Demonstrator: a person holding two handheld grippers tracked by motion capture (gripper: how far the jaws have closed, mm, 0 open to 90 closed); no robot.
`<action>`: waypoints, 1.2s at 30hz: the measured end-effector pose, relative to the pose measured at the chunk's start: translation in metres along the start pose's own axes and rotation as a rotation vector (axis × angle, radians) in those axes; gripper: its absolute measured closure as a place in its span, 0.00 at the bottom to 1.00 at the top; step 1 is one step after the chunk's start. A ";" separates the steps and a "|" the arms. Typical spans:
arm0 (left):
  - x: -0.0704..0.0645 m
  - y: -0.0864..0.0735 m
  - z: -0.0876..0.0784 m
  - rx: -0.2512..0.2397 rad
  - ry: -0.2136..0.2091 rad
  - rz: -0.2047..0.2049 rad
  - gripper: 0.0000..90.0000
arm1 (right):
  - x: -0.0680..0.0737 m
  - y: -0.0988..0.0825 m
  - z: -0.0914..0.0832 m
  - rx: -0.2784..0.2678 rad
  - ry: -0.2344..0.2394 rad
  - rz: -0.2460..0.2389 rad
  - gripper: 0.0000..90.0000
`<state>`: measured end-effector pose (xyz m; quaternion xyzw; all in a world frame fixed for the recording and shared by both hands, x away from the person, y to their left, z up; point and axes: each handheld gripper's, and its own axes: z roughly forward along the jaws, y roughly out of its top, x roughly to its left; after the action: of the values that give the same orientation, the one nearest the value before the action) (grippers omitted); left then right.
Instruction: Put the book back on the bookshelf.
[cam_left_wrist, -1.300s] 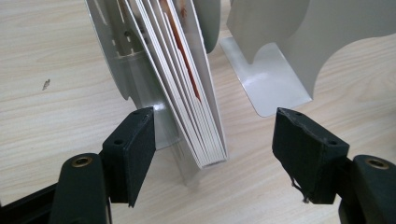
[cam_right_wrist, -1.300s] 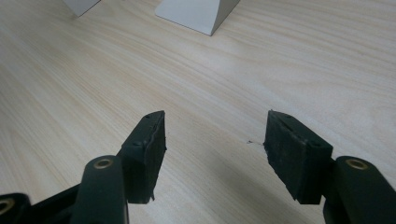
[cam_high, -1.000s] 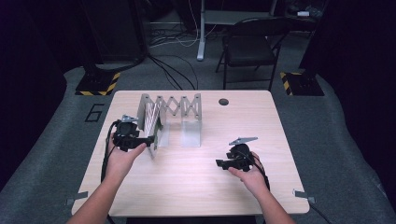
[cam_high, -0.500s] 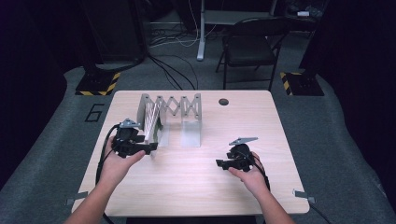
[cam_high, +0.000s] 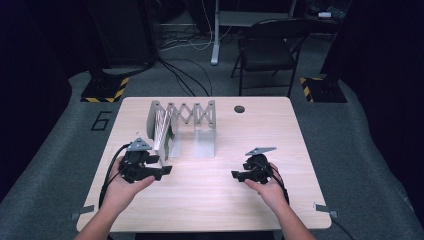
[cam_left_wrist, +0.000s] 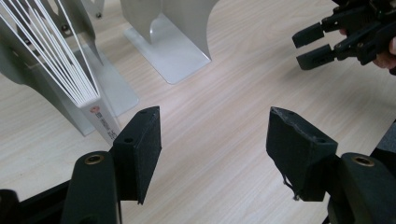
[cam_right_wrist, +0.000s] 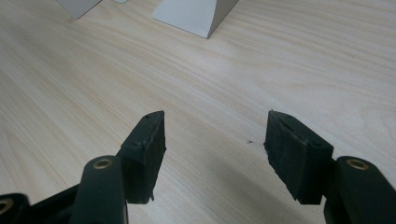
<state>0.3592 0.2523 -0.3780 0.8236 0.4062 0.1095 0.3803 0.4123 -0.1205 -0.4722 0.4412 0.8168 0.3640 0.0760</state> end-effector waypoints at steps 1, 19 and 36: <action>0.000 -0.002 0.001 0.000 0.003 0.000 0.40 | 0.000 0.000 0.000 0.001 0.000 -0.002 0.42; -0.013 -0.049 0.053 0.002 -0.041 0.029 0.39 | 0.002 0.000 0.000 0.001 -0.001 0.001 0.42; -0.002 -0.074 0.075 -0.014 -0.053 0.019 0.39 | 0.003 -0.001 0.003 0.005 -0.011 -0.017 0.42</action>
<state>0.3513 0.2389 -0.4824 0.8275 0.3873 0.0940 0.3955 0.4115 -0.1170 -0.4743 0.4365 0.8209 0.3588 0.0827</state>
